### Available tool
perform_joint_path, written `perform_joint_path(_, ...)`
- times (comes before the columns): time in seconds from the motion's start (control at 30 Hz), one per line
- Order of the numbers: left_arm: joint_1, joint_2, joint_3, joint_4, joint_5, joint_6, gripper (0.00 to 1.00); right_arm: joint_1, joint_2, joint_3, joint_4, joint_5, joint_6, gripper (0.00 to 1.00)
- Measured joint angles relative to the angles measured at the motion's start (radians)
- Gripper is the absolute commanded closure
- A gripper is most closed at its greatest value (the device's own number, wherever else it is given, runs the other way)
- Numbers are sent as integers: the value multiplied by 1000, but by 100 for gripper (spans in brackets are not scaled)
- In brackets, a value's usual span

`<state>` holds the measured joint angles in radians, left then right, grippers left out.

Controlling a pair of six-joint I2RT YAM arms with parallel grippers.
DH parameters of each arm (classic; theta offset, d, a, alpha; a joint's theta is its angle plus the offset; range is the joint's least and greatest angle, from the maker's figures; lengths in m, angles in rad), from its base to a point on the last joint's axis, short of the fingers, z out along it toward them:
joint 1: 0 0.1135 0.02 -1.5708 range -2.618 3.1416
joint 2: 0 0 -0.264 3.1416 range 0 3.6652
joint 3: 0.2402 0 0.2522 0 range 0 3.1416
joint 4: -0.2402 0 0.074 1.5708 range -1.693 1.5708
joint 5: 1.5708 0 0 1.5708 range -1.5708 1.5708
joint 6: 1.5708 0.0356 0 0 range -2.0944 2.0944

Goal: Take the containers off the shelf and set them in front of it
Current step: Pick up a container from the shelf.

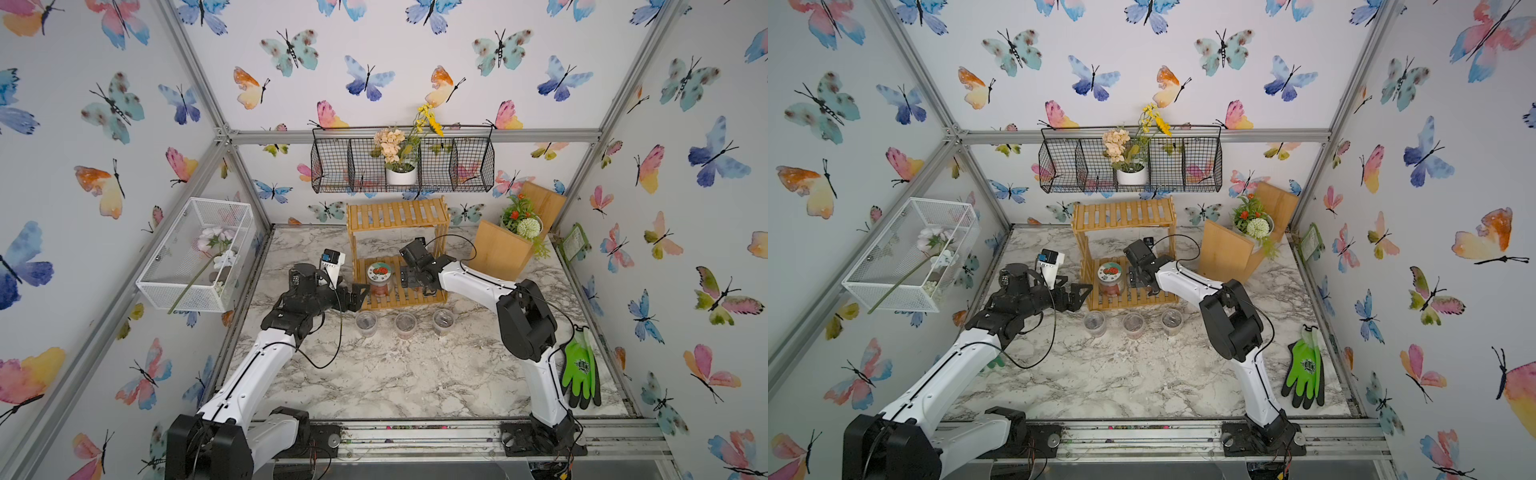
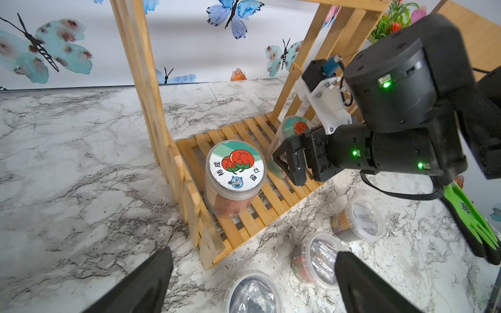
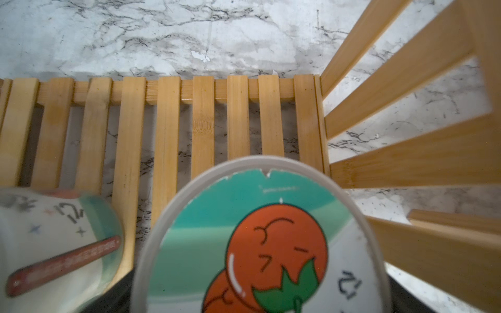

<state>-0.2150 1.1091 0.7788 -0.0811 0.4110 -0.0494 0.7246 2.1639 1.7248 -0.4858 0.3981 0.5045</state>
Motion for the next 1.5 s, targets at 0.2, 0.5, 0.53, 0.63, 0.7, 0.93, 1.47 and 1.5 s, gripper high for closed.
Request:
perform_joint_path(0.2,0,0,0,0,0,0,1,0,3,5,2,6,0,0)
perform_joint_path(0.5,2,-1,-2,0,0,0,1,-6,5,-12,42,26,-8,21)
perform_joint_path(0.53,3,-1,-2,0,0,0,1,-6,5,-17,52,29,-12,22)
perform_joint_path(0.63,5,-1,-2,0,-1,0,1,-6,2,-29,72,33,-19,27)
perform_joint_path(0.7,5,-1,-2,0,-1,0,1,-6,-2,-38,85,33,-26,29)
perform_joint_path(0.93,5,-1,-2,0,-1,0,1,-6,-23,-72,112,31,-46,33)
perform_joint_path(1.47,5,-1,-2,1,0,-2,1,6,-173,-138,119,-28,-92,34)
perform_joint_path(1.5,5,-1,-3,1,0,-2,1,11,-188,-147,118,-32,-96,34)
